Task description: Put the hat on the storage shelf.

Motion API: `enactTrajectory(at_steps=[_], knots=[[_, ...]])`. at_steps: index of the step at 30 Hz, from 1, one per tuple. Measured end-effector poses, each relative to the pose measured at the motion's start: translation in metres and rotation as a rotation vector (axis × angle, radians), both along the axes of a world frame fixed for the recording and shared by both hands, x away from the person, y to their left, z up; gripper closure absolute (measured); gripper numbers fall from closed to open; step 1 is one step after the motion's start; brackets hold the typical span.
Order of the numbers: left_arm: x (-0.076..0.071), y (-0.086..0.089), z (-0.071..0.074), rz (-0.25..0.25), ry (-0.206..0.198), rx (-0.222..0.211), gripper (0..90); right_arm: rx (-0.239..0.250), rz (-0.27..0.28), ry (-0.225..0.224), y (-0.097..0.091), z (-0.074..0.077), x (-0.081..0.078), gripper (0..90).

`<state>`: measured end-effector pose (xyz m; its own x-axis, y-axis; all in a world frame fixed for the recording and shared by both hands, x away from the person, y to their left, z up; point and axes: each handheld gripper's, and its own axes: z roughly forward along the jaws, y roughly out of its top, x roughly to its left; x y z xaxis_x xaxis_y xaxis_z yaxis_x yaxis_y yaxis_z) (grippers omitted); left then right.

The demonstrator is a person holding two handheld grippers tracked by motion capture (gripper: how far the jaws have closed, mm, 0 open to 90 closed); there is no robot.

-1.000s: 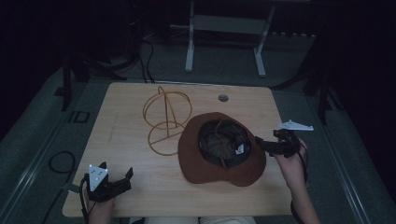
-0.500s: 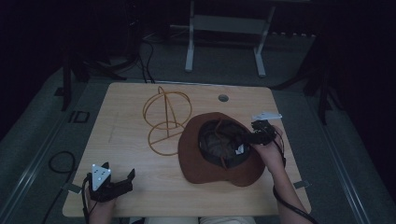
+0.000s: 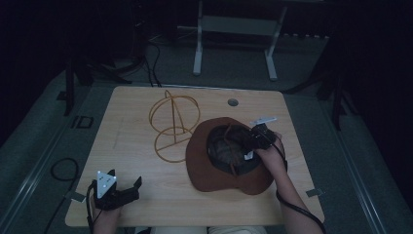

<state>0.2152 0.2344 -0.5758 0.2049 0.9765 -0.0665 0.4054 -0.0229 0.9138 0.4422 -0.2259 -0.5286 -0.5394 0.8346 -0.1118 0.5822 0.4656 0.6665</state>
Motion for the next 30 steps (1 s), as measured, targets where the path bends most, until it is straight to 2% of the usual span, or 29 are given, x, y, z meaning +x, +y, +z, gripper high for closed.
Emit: enactTrajectory(at_steps=[4,7,9,14,17,20,23,26,29,30], knots=[[-0.001,0.000,0.001,0.000,-0.004,0.001,2.4,-0.037,-0.021,-0.031,0.004,-0.002,-0.002,40.8],[0.000,-0.001,0.000,-0.004,0.001,0.001,2.4,-0.109,-0.013,-0.056,0.009,-0.004,-0.004,48.5],[0.000,-0.001,0.000,-0.006,0.001,0.000,2.4,-0.161,-0.007,-0.079,0.011,-0.006,-0.006,57.4],[0.000,-0.002,0.000,-0.004,0.007,0.009,2.4,-0.167,-0.026,-0.074,0.009,-0.007,-0.004,71.1],[0.000,-0.002,0.000,0.002,0.006,0.013,2.4,-0.193,-0.047,-0.083,0.009,-0.007,-0.005,80.6],[0.000,-0.001,0.001,0.015,0.005,0.014,2.4,-0.171,-0.077,-0.097,0.007,-0.006,-0.006,83.4],[-0.001,0.000,0.002,0.010,0.000,0.007,2.6,-0.110,-0.092,-0.116,0.001,0.002,-0.009,84.2],[-0.003,-0.004,0.005,-0.019,-0.032,0.028,4.3,-0.060,-0.107,-0.139,-0.007,0.015,-0.015,84.6],[-0.003,-0.010,0.007,-0.050,-0.037,0.057,4.3,-0.022,-0.103,-0.155,-0.015,0.025,-0.020,84.7],[-0.003,-0.012,0.008,-0.064,-0.034,0.053,4.3,-0.008,-0.101,-0.164,-0.017,0.028,-0.023,84.6]])
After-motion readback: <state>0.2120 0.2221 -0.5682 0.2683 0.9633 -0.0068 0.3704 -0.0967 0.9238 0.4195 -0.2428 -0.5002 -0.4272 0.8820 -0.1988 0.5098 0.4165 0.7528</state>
